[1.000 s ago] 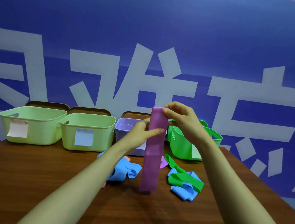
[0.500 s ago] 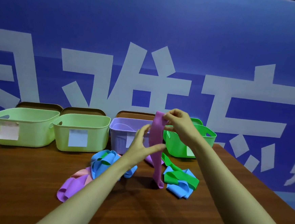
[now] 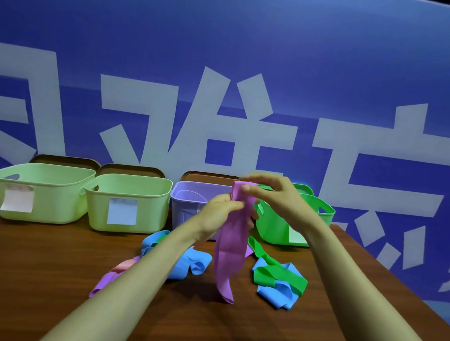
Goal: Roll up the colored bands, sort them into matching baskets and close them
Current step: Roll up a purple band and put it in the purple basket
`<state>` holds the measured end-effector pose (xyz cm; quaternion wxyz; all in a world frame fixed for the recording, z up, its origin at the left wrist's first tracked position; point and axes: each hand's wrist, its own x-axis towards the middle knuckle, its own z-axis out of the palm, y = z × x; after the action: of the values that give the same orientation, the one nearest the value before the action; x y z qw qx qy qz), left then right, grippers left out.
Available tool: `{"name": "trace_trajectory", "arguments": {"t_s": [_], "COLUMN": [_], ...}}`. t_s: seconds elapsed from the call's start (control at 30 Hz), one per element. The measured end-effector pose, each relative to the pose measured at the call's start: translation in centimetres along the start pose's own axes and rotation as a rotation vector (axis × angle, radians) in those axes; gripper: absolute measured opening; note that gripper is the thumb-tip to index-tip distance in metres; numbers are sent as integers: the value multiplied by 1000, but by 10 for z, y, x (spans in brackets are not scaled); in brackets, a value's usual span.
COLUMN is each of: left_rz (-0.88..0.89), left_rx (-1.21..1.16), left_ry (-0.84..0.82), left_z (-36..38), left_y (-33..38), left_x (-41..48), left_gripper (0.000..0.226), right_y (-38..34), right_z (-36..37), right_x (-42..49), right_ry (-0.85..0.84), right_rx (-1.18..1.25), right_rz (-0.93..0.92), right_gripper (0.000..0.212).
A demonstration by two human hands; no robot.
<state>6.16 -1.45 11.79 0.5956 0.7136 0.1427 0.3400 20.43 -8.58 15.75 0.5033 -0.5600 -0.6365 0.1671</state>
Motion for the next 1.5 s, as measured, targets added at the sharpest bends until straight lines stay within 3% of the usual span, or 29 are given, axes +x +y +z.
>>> {"name": "trace_trajectory", "arguments": {"t_s": [0.13, 0.33, 0.43, 0.57, 0.73, 0.97, 1.07, 1.17, 1.23, 1.3, 1.5], "left_rz": [12, -192, -187, -52, -139, -247, -376, -384, -387, -435, -494], "left_rx": [15, 236, 360, 380, 561, 271, 204, 587, 708, 564, 270], "left_ry": [-35, -154, -76, 159, 15, -168, -179, -198, -37, 103, 130], "left_z": [-6, -14, -16, -18, -15, -14, -15, -19, -24, -30, -32], "left_y": [-1, -66, -84, -63, -52, -50, -73, -103, -116, -127, -140], "left_x": [-1, -20, -23, -17, -35, -81, -97, -105, -103, -96, -60], "left_gripper": [15, 22, 47, 31, 28, 17, 29, 36, 46, 53, 55], "right_y": [-9, -17, -14, -13, -15, -15, 13, 61, 91, 111, 127], "right_z": [6, 5, 9, 11, 13, 20, 35, 60, 79, 95, 109], "right_x": [5, 15, 13, 6, -3, -19, -25, -34, -45, -55, -48], "right_ry": [97, 303, 260, 201, 205, 158, 89, -1, -44, -16, 172], "right_rx": [151, 256, 225, 212, 187, 225, 265, 251, 206, 196, 364], "right_rz": [-44, -35, -22, -29, -50, -54, 50, 224, 309, 364, 398], "right_gripper": [2, 5, 5, 5, 4, 13, 9, 4, 5, 4, 2]}}
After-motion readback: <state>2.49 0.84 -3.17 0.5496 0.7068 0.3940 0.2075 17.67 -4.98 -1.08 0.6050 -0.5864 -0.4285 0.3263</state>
